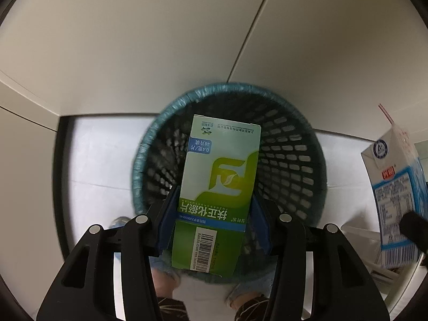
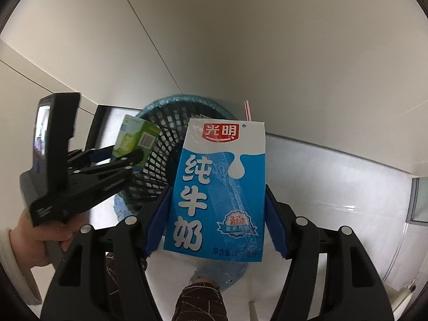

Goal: Collect trash
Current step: 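Carry the medicine box and milk carton down toward the green wastebasket, then open the right tool over the wastebasket while the left tool releases the medicine box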

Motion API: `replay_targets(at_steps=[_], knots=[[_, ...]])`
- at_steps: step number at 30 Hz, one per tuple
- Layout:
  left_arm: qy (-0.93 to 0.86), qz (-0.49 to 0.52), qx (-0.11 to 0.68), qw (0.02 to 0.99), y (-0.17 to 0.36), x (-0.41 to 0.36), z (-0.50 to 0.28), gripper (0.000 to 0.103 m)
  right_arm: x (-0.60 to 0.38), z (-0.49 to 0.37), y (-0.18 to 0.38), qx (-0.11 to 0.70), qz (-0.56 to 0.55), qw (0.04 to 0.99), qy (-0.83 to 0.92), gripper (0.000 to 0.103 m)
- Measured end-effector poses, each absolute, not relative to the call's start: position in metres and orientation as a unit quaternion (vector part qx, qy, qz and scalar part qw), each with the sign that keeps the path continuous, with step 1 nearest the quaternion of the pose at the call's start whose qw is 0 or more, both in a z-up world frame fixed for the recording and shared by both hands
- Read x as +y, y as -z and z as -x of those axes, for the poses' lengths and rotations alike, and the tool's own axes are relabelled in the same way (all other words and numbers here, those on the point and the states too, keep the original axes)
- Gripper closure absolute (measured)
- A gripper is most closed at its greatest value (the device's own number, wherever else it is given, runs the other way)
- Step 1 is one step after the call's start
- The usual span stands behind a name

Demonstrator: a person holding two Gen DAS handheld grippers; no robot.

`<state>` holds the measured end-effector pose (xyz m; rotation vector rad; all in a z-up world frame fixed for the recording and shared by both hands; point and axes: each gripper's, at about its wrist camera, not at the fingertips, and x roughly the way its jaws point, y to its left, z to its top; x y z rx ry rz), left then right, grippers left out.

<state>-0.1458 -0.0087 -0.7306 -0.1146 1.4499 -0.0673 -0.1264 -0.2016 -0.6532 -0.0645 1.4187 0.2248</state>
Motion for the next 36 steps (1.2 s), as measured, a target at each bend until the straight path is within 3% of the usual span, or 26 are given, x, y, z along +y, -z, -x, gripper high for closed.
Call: replay_targets(at_steps=[5,9,17,33,36], knots=[[0.040,0.048,0.671,0.739,0.745,-0.022,0.144,0.052,-0.191,0.139,0.667,0.656,0.031,0.747,-0.099,0.041],[0.035,0.051,0.666,0.743,0.746,-0.024,0.143,0.028,-0.189,0.142,0.665,0.657,0.033,0.747,-0.098,0.041],[0.017,0.041,0.662,0.748,0.741,-0.002,0.146,0.008,-0.174,0.137,0.674,0.656,0.027,0.747,-0.103,0.041],[-0.014,0.058,0.664,0.745,0.728,0.067,0.153,0.006,-0.125,0.128,0.724,0.655,0.053,0.747,-0.105,0.040],[-0.012,0.061,0.662,0.747,0.723,0.068,0.152,0.006,-0.123,0.129,0.719,0.653,0.057,0.747,-0.108,0.031]])
